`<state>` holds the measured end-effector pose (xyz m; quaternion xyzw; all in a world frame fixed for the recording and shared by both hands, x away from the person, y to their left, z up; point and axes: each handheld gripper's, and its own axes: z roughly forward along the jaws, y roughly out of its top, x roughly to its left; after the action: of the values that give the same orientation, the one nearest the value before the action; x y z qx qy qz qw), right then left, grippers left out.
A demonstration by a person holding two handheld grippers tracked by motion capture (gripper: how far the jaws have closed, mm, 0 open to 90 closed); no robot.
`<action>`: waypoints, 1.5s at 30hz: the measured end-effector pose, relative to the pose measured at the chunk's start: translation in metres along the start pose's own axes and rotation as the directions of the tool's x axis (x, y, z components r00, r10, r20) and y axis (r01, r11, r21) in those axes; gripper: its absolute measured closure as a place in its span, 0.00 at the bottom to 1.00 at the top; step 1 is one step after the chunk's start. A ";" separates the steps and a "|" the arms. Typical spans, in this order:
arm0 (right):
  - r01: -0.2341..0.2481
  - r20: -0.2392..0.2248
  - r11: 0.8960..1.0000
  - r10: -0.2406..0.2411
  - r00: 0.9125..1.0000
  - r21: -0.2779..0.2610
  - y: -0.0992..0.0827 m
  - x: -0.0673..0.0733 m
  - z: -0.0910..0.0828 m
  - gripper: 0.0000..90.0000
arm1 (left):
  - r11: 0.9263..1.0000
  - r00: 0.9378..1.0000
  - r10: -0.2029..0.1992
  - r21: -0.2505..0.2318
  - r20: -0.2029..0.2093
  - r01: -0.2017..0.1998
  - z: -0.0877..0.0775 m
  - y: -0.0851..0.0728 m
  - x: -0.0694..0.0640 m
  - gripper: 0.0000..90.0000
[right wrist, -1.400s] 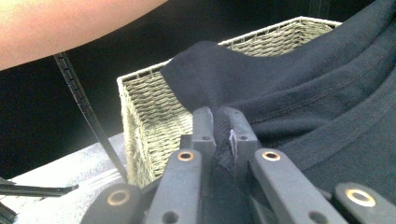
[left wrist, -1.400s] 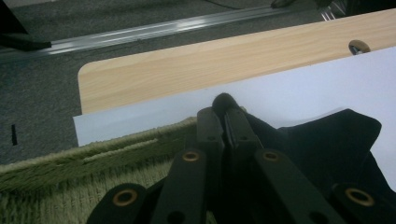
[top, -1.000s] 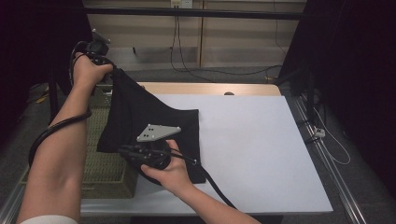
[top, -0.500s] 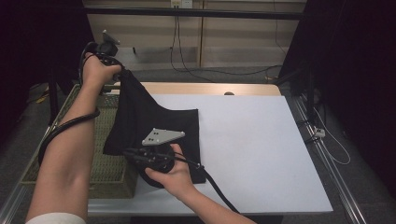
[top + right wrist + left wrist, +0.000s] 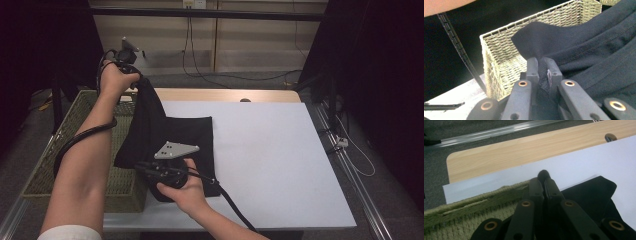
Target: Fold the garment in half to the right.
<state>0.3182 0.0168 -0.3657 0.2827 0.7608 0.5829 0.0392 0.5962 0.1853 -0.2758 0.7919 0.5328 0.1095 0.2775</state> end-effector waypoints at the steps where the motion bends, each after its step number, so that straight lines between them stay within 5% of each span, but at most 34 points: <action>1: 0.010 0.002 1.000 -0.010 1.000 0.002 0.000 0.000 0.000 0.94 | 1.000 1.000 0.002 -0.002 0.003 -0.002 0.002 0.000 -0.001 0.96; 3: 0.014 0.007 1.000 -0.014 1.000 -0.002 -0.002 0.000 0.001 0.94 | 1.000 1.000 0.024 0.017 0.005 -0.024 0.003 0.000 -0.002 0.96; 4: 0.014 0.012 1.000 -0.014 1.000 0.000 -0.003 0.001 0.001 0.94 | 1.000 1.000 0.004 -0.001 0.004 -0.004 0.006 0.000 -0.005 0.96; 5: 0.009 0.011 1.000 -0.009 1.000 0.001 -0.005 0.001 0.001 0.94 | 0.999 0.999 0.047 0.017 0.013 -0.047 0.006 0.001 -0.003 0.96; 7: 0.010 0.014 1.000 -0.010 1.000 0.002 -0.006 0.001 0.002 0.94 | 1.000 1.000 0.005 0.009 0.012 -0.005 0.009 0.000 -0.007 0.96; 9: 0.010 0.015 1.000 -0.010 1.000 -0.001 -0.007 0.001 0.001 0.94 | 0.999 0.999 0.030 0.019 0.024 -0.030 0.010 0.000 -0.006 0.96; 13: 0.013 0.018 1.000 -0.013 1.000 -0.006 -0.007 0.000 -0.003 0.94 | 1.000 1.000 0.000 0.018 0.023 0.000 0.015 -0.001 -0.009 0.96; 17: 0.009 0.025 1.000 -0.009 1.000 -0.010 -0.007 -0.001 -0.005 0.94 | 0.999 0.999 0.018 0.037 0.029 -0.019 0.020 -0.001 -0.009 0.96; 18: 0.008 0.025 1.000 -0.008 1.000 -0.010 -0.008 -0.001 -0.006 0.94 | 1.000 0.999 -0.007 0.022 0.035 0.006 0.022 -0.001 -0.012 0.96; 19: 0.009 0.021 1.000 -0.009 1.000 -0.013 -0.009 -0.002 -0.007 0.94 | 0.999 0.999 0.018 0.027 0.032 -0.019 0.024 0.000 -0.012 0.96; 25: -0.003 0.020 1.000 0.004 1.000 -0.019 -0.012 -0.003 -0.011 0.94 | 0.999 0.999 0.008 0.048 0.037 -0.009 0.033 0.000 -0.018 0.96; 27: -0.011 0.017 1.000 0.011 1.000 -0.017 -0.012 -0.004 -0.011 0.94 | 0.997 0.998 0.048 0.054 0.047 -0.051 0.034 0.001 -0.017 0.96; 28: -0.009 0.014 1.000 0.009 1.000 -0.017 -0.012 -0.004 -0.011 0.94 | 0.999 0.999 0.004 0.051 0.040 -0.006 0.036 0.000 -0.021 0.96; 45: -0.025 0.021 1.000 0.025 0.999 -0.019 -0.019 -0.007 -0.020 0.94 | 0.997 0.998 0.025 0.065 0.055 -0.028 0.046 0.000 -0.030 0.96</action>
<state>0.3087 -0.0070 -0.3786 0.2979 0.7511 0.5875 0.0428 0.6058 0.1436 -0.3099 0.8103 0.5179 0.0740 0.2642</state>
